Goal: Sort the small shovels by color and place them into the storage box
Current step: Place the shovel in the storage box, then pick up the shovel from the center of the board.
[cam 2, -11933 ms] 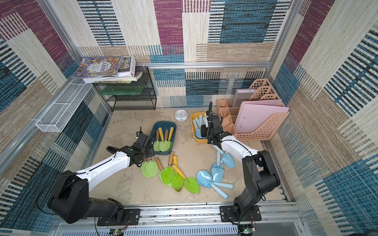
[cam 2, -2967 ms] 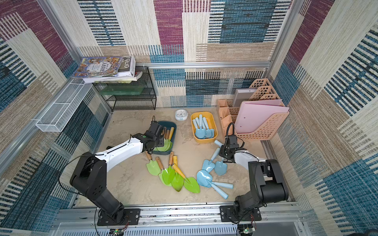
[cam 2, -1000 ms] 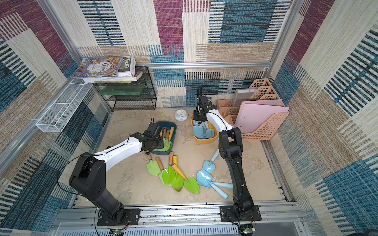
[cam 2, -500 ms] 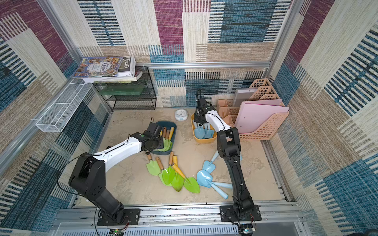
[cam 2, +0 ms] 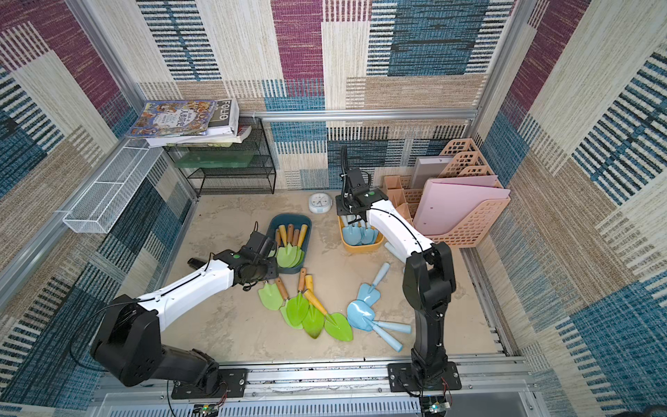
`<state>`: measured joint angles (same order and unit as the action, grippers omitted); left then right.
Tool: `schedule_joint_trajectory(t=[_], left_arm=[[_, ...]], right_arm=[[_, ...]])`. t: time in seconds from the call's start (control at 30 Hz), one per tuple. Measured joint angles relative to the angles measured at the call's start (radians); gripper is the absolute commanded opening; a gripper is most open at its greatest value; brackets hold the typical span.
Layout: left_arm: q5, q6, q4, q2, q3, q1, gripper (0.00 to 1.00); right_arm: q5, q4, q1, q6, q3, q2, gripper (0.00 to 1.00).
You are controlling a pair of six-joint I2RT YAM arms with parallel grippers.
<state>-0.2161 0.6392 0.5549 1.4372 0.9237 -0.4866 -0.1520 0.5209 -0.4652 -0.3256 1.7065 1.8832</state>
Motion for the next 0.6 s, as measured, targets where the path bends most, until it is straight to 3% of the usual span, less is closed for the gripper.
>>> schedule_joint_trajectory(t=[0.23,0.6], left_arm=[[0.006,0.083,0.004,0.026,-0.06,0.052,0.59],[0.037,0.09,-0.027,0.169,0.023,0.141,0.5]], right_arm=[[0.06,-0.093,-0.005,-0.022,-0.256,-0.15,0.38],[0.084,-0.16,0.022,-0.017,-0.36,-0.181,0.36]])
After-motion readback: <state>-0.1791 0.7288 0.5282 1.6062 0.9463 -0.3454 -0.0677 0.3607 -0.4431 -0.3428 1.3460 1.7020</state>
